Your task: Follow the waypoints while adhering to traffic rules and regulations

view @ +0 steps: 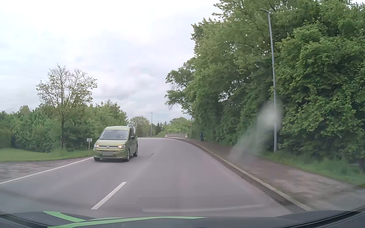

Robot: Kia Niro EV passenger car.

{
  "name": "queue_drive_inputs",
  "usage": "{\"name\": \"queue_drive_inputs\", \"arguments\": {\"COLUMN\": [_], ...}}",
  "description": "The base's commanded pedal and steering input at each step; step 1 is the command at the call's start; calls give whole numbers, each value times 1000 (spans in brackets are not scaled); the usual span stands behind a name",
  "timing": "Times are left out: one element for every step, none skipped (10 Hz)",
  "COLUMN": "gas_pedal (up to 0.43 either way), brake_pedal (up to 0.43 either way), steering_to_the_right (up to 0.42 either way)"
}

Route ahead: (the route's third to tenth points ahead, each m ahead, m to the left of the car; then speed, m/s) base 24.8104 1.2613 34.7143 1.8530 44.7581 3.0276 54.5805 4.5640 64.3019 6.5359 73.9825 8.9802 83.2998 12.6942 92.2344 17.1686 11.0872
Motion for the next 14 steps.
{"name": "queue_drive_inputs", "arguments": {"gas_pedal": [421,421,421,421,421,421,409,409,409,398,398,390,378,370], "brake_pedal": [0,0,0,0,0,0,0,0,0,0,0,0,0,0], "steering_to_the_right": [-5,-5,-5,-5,-5,-6,-6,-6,-10,-13,-14,-14,-14,-15]}}
